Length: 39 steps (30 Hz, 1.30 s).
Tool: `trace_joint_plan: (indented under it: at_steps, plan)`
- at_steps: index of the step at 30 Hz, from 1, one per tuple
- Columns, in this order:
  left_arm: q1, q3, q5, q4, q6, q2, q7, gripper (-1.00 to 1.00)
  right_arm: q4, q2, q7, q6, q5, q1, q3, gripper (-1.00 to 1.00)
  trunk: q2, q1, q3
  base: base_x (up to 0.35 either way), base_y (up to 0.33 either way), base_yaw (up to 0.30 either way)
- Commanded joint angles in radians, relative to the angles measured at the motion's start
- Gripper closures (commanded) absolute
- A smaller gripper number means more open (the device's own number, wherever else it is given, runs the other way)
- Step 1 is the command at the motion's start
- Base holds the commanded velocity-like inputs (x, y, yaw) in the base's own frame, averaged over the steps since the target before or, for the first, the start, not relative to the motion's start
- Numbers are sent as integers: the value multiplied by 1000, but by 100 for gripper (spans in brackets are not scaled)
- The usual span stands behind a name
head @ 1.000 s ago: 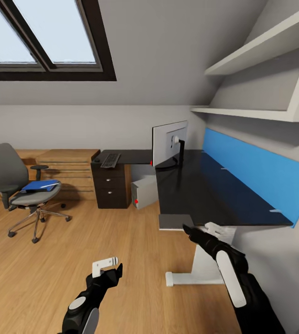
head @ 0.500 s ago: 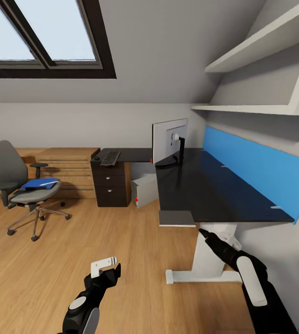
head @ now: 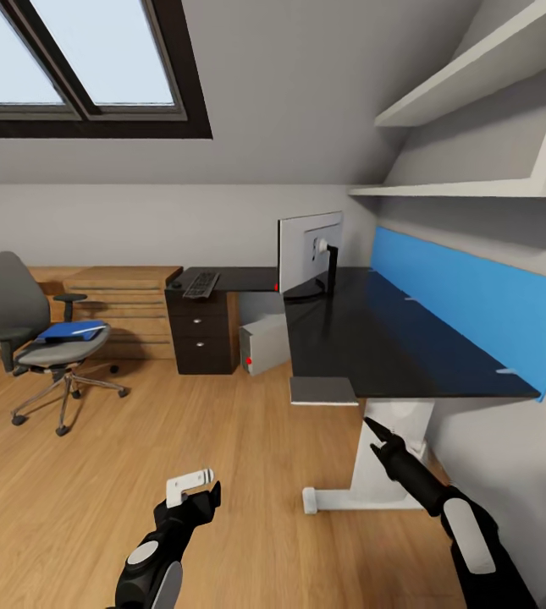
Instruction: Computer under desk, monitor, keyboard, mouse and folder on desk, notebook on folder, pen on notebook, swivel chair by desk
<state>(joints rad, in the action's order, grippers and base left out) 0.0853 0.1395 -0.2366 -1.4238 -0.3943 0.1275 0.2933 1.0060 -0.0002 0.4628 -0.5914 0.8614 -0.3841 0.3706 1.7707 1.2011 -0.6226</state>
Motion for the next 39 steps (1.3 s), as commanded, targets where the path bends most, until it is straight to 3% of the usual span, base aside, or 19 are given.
trace_joint_plan:
  at_steps: [1,7,17,24,27,32,36,39]
  plan:
    - [1,2,-10,-1,-3,0,9,-100,-30,1,40,-8,8,-1,8,-100,8,4,-4,0,0,0]
    - [1,2,-11,-1,-3,0,9,-100,-73,2,94,-1,12,-1,14,-100,50,27,-23,0,0,0]
    - [1,2,-11,-1,-3,0,9,-100,-83,4,99,71,7,-1,12,-100,120,65,-54,0,0,0]
    - [1,2,-11,-1,-3,0,9,-100,-81,9,12,93,4,-3,0,-100,169,92,-76,0,0,0]
    - [1,2,-11,-1,-3,-1,9,-100,-62,14,-51,101,3,-5,-36,-100,190,104,-86,0,0,0]
    - [1,2,-10,-1,-3,-2,8,-100,-23,55,-116,148,6,-5,-82,-100,197,107,-89,0,0,0]
    - [1,2,-10,2,-4,-3,7,-100,19,93,-132,198,7,-5,-94,-100,197,107,-89,0,0,0]
    - [1,2,-10,8,-4,-4,6,-100,29,100,-134,204,17,-5,-95,-100,197,107,-89,0,0,0]
